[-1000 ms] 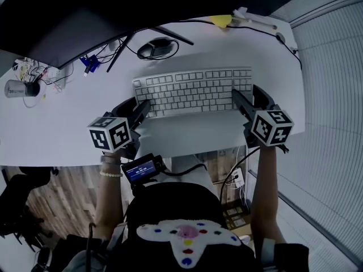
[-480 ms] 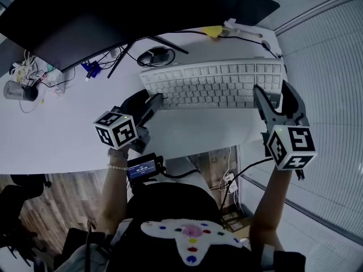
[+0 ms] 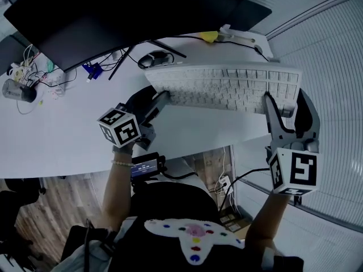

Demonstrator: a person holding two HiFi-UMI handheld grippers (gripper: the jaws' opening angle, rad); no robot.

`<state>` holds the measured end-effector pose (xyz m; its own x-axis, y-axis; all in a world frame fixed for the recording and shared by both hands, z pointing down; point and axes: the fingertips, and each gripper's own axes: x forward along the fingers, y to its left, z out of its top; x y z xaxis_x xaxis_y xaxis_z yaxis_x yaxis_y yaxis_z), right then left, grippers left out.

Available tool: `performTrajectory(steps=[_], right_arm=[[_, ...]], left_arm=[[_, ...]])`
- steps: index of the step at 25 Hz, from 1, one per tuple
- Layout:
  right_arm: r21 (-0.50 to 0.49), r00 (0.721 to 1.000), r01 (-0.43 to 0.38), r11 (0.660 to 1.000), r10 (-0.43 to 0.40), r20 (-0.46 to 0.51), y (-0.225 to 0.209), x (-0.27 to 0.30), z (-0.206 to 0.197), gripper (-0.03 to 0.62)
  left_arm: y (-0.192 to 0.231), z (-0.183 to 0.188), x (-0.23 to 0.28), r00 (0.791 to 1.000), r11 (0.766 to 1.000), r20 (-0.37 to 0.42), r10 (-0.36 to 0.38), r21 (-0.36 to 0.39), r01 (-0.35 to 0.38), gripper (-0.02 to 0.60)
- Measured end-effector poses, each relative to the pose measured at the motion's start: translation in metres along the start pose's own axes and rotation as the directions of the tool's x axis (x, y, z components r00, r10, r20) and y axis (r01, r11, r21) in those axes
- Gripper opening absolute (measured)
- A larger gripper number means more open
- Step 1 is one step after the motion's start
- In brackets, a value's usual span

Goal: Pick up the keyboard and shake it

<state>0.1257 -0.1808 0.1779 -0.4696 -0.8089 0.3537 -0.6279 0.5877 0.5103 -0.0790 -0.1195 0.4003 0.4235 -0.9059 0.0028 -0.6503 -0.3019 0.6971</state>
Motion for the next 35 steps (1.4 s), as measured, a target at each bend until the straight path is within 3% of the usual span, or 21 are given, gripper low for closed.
performTrajectory(steps=[6,16,27,32,35], right_arm=[[-0.106,0.998,0.039,0.994,-0.034,0.048,0.004,-0.017,0.029,0.313],[-0.081,0.998,0.043,0.996,-0.039,0.049,0.006,-0.018,0.028,0.313],[0.152,0.996,-0.088,0.985,0.084,0.033,-0.004,0.017,-0.024,0.313],[0.212,0.985,-0.169,0.963,0.172,0.004,0.004,0.034,-0.035,0.313],[0.262,0.970,-0.234,0.936,0.243,-0.002,0.026,0.060,-0.062,0.313]], left_arm=[[-0.008,0.011,0.005,0.997,0.998,0.045,-0.062,-0.002,0.062,0.190],[-0.008,0.011,0.001,0.998,0.998,0.014,-0.057,0.002,0.057,0.190],[-0.006,0.011,-0.021,0.988,0.991,-0.095,0.124,0.058,-0.119,0.190],[-0.005,0.008,-0.039,0.967,0.977,-0.135,0.214,0.039,-0.211,0.190],[0.016,-0.008,-0.053,0.942,0.957,-0.169,0.289,0.037,-0.287,0.190]])
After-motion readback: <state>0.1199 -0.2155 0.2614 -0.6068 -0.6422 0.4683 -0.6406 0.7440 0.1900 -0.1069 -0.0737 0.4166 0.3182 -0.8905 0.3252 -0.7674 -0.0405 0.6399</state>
